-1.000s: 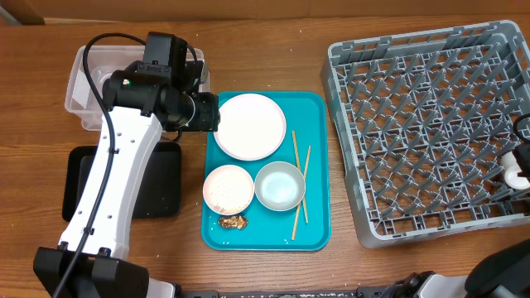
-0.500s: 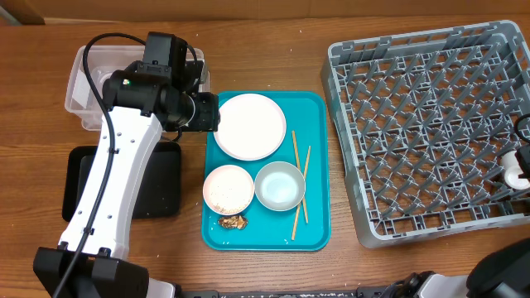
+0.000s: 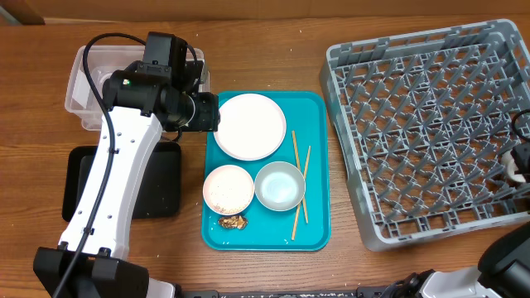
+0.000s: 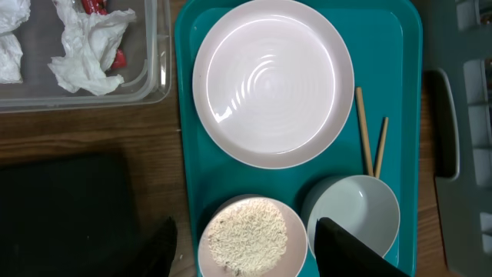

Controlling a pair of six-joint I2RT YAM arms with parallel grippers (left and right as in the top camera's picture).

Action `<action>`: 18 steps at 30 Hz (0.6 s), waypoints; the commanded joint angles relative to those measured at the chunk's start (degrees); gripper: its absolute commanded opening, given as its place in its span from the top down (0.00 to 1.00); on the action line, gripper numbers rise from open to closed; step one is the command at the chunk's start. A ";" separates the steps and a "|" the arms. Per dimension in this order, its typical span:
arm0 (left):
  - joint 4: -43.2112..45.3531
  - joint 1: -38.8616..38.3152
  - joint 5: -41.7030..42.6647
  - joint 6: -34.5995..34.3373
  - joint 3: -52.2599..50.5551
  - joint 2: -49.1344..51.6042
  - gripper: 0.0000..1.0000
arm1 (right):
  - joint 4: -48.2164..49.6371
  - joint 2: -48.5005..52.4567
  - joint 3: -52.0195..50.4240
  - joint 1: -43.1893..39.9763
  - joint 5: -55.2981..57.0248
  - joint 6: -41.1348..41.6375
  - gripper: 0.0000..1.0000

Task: Sort waste into correct bins and load items into the dishwasher
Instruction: 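Place the cup upside down in the dish rack's right side with the right gripper, then move the right gripper over the tray to the white bowl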

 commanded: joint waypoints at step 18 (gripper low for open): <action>-1.07 -0.07 -0.50 -0.37 0.79 -0.13 0.40 | 12.02 1.07 2.05 -0.11 3.74 0.55 0.65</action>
